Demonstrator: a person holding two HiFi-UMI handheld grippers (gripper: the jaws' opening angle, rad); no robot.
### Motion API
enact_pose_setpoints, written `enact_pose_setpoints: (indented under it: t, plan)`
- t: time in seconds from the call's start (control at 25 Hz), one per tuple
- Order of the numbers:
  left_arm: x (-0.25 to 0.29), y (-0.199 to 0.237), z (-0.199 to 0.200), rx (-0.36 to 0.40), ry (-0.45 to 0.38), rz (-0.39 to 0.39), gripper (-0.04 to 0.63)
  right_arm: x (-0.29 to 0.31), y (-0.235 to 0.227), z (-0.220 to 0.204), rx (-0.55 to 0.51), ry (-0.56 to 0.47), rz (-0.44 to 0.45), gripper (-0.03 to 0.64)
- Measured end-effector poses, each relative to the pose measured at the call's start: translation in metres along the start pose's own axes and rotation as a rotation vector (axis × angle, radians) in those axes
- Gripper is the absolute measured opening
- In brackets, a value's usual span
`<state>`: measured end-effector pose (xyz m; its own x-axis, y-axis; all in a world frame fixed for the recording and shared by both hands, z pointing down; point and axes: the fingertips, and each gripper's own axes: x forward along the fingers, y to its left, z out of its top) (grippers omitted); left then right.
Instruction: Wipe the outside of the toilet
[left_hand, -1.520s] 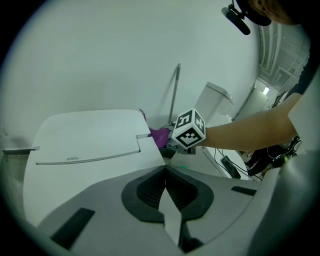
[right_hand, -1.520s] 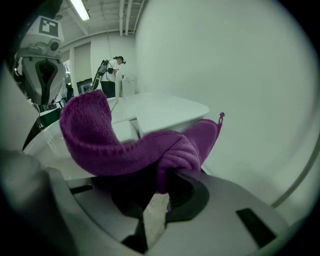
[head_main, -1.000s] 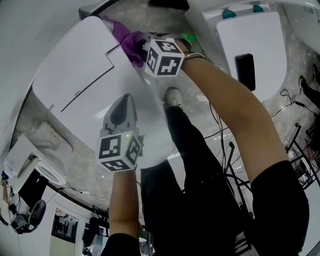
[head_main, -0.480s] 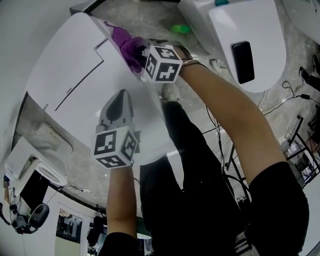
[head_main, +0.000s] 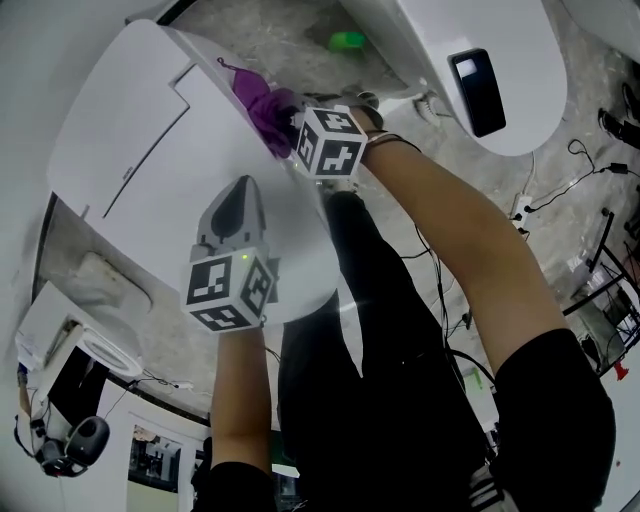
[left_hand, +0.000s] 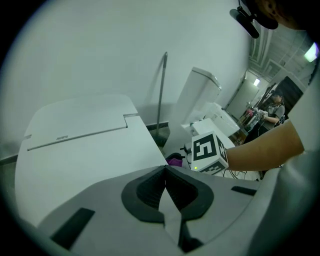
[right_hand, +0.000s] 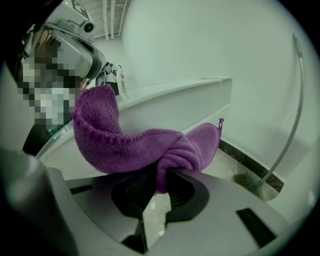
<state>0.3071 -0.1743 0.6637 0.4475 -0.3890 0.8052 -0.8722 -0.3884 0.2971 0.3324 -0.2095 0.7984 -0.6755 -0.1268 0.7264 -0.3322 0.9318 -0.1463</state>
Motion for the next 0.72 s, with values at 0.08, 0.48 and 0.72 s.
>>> enact_pose_setpoints:
  t: [0.08, 0.48, 0.72]
  plan:
    - [-0.003, -0.004, -0.005, 0.016, 0.004, -0.017, 0.006, -0.002, 0.008, -0.005, 0.035, 0.001, -0.020, 0.049]
    - [-0.030, -0.020, -0.038, 0.124, 0.040, -0.097, 0.006, -0.013, 0.067, -0.035, 0.154, 0.014, -0.089, 0.048]
    - [-0.060, -0.023, -0.067, 0.216, 0.046, -0.147, 0.006, -0.020, 0.111, -0.055, 0.149, 0.035, -0.110, 0.048]
